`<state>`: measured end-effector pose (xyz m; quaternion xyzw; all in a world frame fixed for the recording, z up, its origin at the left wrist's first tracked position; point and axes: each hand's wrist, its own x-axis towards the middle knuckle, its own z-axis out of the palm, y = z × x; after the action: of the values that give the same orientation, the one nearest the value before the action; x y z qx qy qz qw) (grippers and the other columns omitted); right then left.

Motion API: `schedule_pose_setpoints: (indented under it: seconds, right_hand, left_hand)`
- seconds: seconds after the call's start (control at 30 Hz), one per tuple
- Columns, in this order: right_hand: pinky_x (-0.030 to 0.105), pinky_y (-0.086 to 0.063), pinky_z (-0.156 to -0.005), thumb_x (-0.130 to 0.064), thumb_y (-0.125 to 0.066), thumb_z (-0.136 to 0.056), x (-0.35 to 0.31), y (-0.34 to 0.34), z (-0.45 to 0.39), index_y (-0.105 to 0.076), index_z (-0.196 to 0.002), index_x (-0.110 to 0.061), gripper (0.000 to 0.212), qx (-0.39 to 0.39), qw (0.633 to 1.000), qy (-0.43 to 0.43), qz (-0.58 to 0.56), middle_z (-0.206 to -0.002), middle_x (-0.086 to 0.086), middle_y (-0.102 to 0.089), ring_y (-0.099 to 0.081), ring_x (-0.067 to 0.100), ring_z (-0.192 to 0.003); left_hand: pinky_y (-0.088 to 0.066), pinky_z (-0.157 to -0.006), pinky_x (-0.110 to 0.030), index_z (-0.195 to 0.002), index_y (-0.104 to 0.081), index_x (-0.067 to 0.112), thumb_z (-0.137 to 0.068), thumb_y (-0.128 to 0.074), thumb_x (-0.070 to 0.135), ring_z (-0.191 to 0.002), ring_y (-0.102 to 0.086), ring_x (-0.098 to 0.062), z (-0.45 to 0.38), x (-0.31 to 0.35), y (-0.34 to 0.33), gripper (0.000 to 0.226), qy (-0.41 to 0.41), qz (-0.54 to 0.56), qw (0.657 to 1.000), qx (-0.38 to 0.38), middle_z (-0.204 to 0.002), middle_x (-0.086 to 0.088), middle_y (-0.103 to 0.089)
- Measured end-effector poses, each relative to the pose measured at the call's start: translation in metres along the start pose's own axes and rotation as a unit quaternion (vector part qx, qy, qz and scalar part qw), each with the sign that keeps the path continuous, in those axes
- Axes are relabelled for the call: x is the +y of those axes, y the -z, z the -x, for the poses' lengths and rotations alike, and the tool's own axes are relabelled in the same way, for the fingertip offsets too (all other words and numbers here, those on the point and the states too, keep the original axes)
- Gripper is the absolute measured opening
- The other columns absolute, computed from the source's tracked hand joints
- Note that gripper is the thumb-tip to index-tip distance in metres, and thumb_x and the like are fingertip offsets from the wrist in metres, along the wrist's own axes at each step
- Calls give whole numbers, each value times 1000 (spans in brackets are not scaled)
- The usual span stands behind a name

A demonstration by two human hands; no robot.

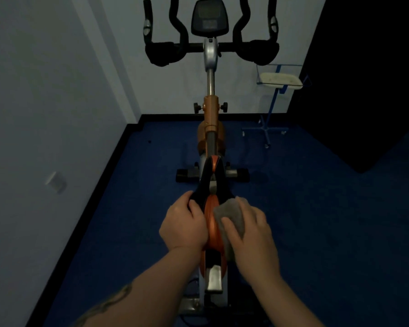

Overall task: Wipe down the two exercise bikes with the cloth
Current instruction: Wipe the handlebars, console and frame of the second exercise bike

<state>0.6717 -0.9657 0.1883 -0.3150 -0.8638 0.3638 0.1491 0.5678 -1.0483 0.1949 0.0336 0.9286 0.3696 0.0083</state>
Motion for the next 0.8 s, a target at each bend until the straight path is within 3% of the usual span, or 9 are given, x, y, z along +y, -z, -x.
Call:
schedule_pose_setpoints:
  seconds: [0.2,0.37,0.43,0.6,0.8]
  right_hand:
    - [38,-44,-86,-59,-33,-96,-35,-3,-75,-36,-141,-21,59,-110,982,-99,116,-132,9,-50,-52,28,-114]
    - [44,-43,-98,-64,-22,-88,-29,-13,-4,-23,-150,-23,74,1,972,-25,233,-147,7,-35,-40,27,-126]
    - [44,-44,-95,-60,-27,-92,-28,-14,-15,-23,-149,-21,70,-6,972,-27,234,-146,9,-36,-42,28,-125]
    - [40,-43,-86,-54,-28,-100,-38,-5,-85,-35,-140,-14,57,-129,978,-101,126,-132,13,-51,-53,31,-114]
    - [40,-49,-87,-62,-22,-89,-22,-11,-8,-25,-145,-26,66,20,986,-1,166,-139,3,-38,-45,23,-119]
  left_hand:
    - [-36,-71,-28,-124,-60,35,-96,-41,31,-99,-61,-18,1,0,0,35,3,4,1000,4,-112,2,-68]
    - [-35,-68,-27,-123,-62,34,-95,-42,27,-92,-60,-16,1,-2,0,34,-6,17,1000,8,-107,3,-69]
    - [-35,-69,-27,-122,-62,34,-95,-42,26,-92,-60,-16,1,-1,0,34,-3,21,1000,7,-106,3,-69]
    - [-38,-70,-29,-122,-62,34,-96,-42,27,-94,-61,-17,1,-2,1,34,-2,34,999,1,-107,3,-68]
    - [-36,-66,-28,-120,-63,36,-94,-42,27,-87,-60,-15,-1,-3,0,34,-6,46,999,2,-102,4,-69]
